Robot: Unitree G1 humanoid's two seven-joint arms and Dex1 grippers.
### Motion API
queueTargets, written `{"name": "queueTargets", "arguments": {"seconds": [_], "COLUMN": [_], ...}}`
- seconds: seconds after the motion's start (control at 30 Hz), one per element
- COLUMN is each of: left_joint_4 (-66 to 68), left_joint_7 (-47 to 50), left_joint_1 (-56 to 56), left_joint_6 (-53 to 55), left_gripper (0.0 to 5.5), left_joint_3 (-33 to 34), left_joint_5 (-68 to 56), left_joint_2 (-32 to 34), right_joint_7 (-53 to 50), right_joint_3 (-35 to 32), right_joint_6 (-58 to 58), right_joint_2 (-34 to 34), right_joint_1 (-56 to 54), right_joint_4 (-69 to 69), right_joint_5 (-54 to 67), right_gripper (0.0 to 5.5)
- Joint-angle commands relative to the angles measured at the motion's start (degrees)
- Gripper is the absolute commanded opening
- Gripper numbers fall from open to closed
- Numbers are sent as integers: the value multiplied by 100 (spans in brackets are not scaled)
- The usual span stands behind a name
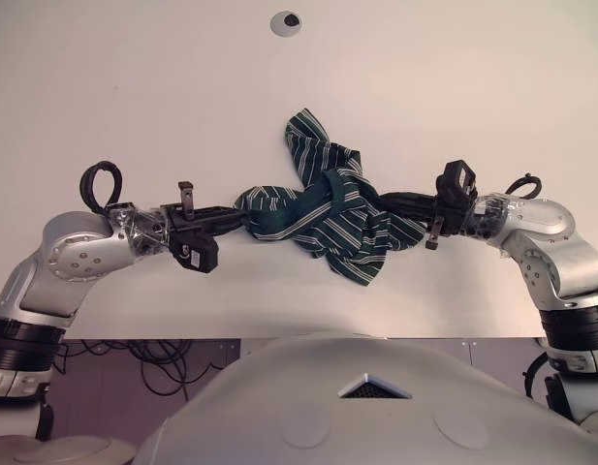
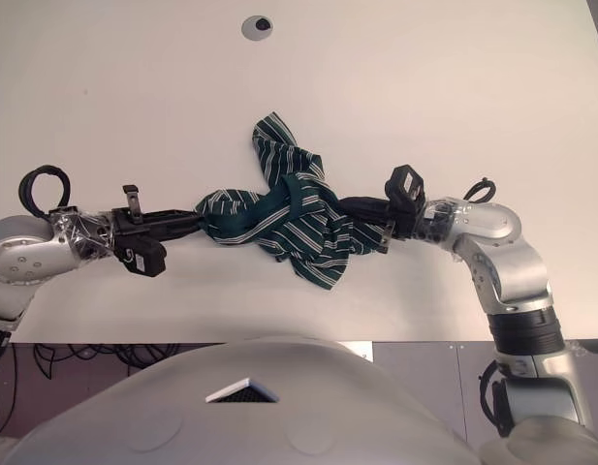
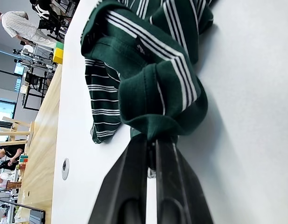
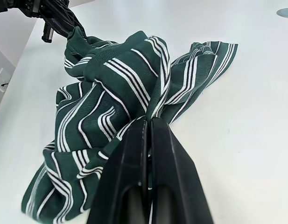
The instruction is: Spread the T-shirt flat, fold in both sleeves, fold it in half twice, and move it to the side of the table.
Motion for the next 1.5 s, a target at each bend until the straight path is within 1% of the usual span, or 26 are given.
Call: {"name": "queueTargets", "arguments": {"seconds": [0.03,0.17,0.23,0.37,0.47,0.57,0.7,0.8,0.87,1.03,1.1,1.17,1.27,1.33,1.4,1.47,1.5], "left_joint_4": [216,484,661,1051,1492,2354,3919,5406,6249,7796,8198,8406,8503,8496,8442,8305,8165], "left_joint_7": [295,1004,1305,1553,1502,1474,1636,2147,2591,4079,4485,4660,4732,4595,4222,3171,2311], "left_joint_1": [-304,-995,-1354,-2208,-3088,-4420,-6247,-7614,-8336,-9672,-10055,-10278,-10416,-10332,-10042,-9418,-8972], "left_joint_6": [-69,-287,-362,106,384,508,286,126,110,533,814,944,873,636,161,-797,-1317], "left_gripper": [0,0,0,0,0,0,0,0,0,0,0,0,0,0,0,0,0], "left_joint_3": [131,617,774,884,756,405,-234,-721,-1045,-2143,-2354,-2375,-2339,-2253,-2134,-1815,-1612], "left_joint_5": [208,190,183,152,242,615,1378,2086,2564,3989,4220,4215,4097,3909,3614,2900,2308], "left_joint_2": [-187,-521,-674,-884,-923,-1076,-1423,-1733,-1854,-2035,-2149,-2222,-2280,-2253,-2172,-2087,-2029], "right_joint_7": [-105,-567,-852,-1384,-1717,-2097,-2348,-2558,-2740,-3576,-4097,-4389,-4414,-4258,-3711,-2557,-1758], "right_joint_3": [-301,-991,-1196,-1214,-1144,-966,-825,-655,-560,-358,-245,-193,-235,-308,-478,-745,-890], "right_joint_6": [105,62,-174,-812,-1319,-2031,-2708,-3208,-3497,-4069,-4184,-4280,-4493,-4772,-5161,-5458,-5309], "right_joint_2": [123,259,362,477,511,490,526,644,766,883,857,845,812,741,682,670,675], "right_joint_1": [-148,-488,-755,-1348,-1963,-2920,-4293,-5450,-6226,-7794,-8271,-8546,-8662,-8545,-8201,-7498,-6937], "right_joint_4": [-68,-101,-50,286,735,1559,2935,4322,5351,7493,8033,8311,8425,8351,8124,7508,6845], "right_joint_5": [205,431,290,-365,-933,-1701,-2258,-2670,-2886,-3542,-3855,-4021,-4077,-4005,-3711,-3020,-2409], "right_gripper": [5,5,5,5,5,5,5,5,5,5,5,5,5,5,5,5,5]}}
